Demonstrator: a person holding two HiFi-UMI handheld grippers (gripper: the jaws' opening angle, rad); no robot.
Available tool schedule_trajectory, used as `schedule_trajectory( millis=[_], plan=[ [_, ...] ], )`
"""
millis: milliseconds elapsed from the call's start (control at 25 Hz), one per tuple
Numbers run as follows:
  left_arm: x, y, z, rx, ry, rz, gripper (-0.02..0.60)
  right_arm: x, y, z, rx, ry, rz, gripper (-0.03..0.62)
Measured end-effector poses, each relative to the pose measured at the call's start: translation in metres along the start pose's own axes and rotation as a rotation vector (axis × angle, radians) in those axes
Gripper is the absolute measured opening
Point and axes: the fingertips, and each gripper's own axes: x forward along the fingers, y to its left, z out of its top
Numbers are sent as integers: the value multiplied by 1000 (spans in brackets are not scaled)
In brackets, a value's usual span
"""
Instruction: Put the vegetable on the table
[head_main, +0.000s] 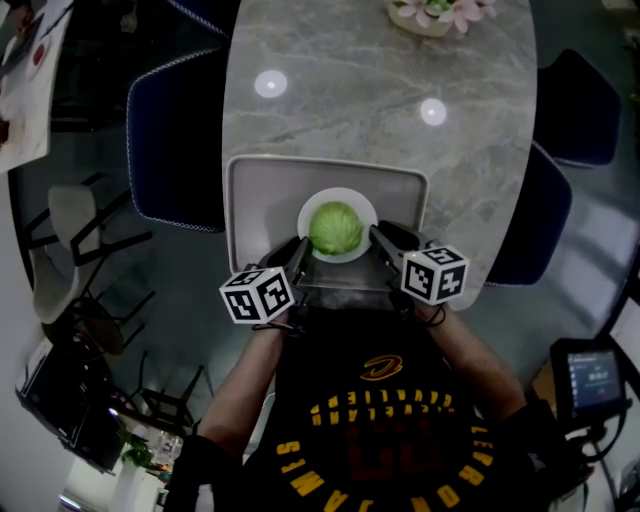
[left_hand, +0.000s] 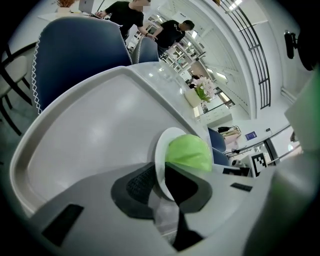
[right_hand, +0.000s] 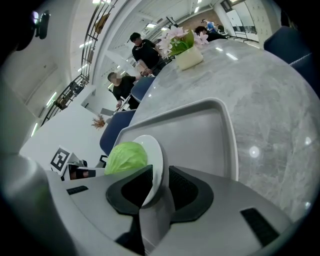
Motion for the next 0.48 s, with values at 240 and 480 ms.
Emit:
schedule_trajectory(
  millis=[240,480],
  plan=[
    [1,2,-3,-9,10,-12,61,3,9,-3,-4,12,28,106],
    [2,2,-2,-23,12,-15,51,3,4,-5,10,20,9,49]
  ],
)
